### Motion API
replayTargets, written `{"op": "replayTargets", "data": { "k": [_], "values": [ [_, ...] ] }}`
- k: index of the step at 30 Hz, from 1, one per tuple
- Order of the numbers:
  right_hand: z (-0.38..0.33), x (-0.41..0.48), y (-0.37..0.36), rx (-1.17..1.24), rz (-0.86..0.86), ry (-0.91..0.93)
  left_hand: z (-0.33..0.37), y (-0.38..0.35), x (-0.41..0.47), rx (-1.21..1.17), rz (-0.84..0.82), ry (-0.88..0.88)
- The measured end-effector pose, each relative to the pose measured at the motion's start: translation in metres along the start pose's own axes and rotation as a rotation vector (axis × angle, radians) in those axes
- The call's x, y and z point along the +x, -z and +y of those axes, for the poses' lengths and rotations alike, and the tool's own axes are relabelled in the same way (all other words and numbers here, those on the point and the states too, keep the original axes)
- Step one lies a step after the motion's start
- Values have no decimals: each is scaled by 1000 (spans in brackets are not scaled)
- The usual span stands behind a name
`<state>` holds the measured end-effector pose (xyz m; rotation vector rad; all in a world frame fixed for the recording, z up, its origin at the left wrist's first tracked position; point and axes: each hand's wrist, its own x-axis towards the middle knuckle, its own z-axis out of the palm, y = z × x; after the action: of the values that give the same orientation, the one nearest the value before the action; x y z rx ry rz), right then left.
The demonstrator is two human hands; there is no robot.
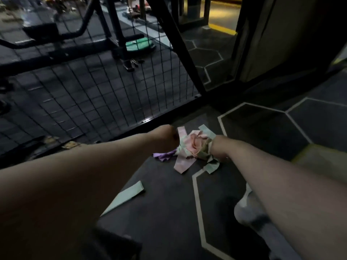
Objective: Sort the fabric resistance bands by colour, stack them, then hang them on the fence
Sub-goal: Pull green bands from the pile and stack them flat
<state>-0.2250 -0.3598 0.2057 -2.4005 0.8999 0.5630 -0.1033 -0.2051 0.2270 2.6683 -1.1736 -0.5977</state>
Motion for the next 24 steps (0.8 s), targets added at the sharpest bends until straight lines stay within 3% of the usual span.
{"op": "replayTargets", "data": {
  "k": [6, 10, 16, 20, 24],
  "values": [
    [2, 82, -16, -75, 6, 1, -11, -37, 94, -2, -131, -43],
    [2, 137, -56, -470, -65, 42, -22, -71, 136, -119, -220, -29],
    [19, 192, -120, -731, -134, 60, -45, -118, 144, -517, -258, 80],
    [23, 209, -125, -584, -44, 14, -56, -128, 136, -649, -230, 136],
    [22, 202, -106, -127, 251, 66, -61, -111, 131, -715, -207, 152]
  ]
}}
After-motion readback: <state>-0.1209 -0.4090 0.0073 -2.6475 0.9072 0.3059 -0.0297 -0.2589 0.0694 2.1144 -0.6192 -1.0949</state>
